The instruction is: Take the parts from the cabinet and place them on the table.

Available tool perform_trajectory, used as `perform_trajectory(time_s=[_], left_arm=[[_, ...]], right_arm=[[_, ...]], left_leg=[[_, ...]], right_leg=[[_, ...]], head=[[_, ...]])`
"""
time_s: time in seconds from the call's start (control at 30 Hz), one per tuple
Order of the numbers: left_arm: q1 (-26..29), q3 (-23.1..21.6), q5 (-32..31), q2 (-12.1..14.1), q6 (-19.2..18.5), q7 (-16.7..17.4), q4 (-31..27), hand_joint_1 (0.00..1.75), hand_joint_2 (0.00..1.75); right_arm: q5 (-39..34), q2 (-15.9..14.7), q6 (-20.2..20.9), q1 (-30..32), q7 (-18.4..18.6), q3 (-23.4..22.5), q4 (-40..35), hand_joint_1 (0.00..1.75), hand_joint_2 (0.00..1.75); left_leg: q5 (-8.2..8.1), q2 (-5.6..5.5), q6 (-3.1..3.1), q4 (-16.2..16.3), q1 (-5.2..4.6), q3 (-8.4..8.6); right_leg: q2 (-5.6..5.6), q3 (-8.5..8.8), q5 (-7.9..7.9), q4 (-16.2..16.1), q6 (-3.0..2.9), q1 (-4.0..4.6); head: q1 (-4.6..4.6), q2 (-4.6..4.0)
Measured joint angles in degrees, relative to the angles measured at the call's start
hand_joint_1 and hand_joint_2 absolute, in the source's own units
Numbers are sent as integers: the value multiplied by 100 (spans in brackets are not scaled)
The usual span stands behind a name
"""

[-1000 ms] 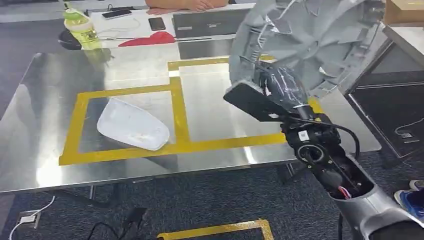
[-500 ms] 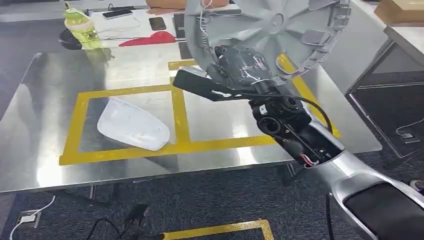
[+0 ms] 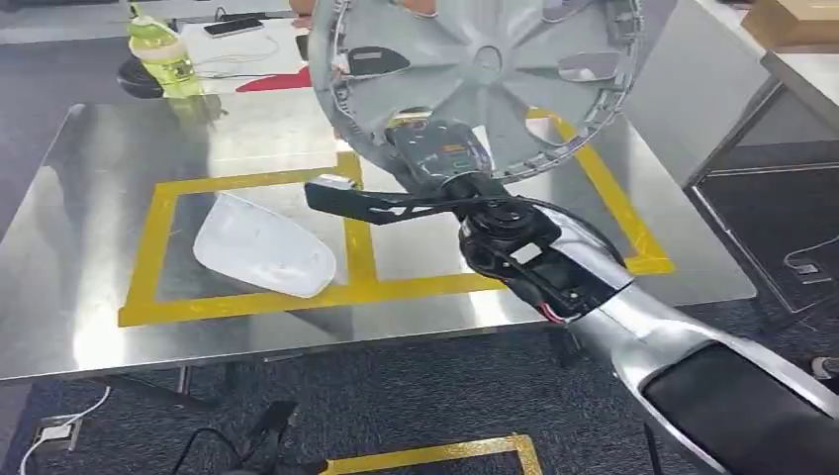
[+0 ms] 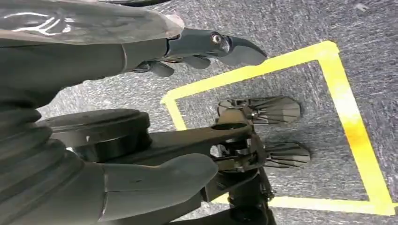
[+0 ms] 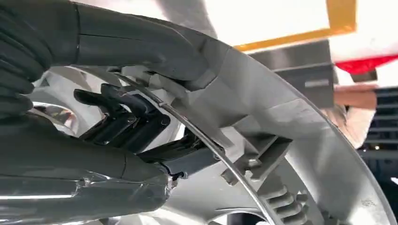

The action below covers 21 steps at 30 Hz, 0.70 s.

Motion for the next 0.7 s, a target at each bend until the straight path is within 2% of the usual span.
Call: perform_trajectory(time_s=[0.17, 0.47, 0.7], left_arm=[[-3, -7, -2, 2, -2, 9, 0, 0, 175], [-16, -39, -7, 0, -4, 31, 0, 0, 175], [-13, -42, -2, 0, -9, 13, 0, 0, 175]], right_arm=[[61, 64, 33, -49, 2, 175, 274, 175, 175], [734, 173, 365, -131, 22, 582, 713, 175, 175], [833, 171, 500, -161, 52, 802, 1012, 175, 175]], left_leg=[[0, 1, 0, 0, 0, 0], [0, 1, 0, 1, 0, 2], [0, 5, 0, 2, 0, 6]], right_leg=[[1, 0, 0, 0, 0, 0], [1, 0, 0, 0, 0, 0], [5, -1, 0, 0, 0, 0]], head=[[-2, 0], [-2, 0], [2, 0]])
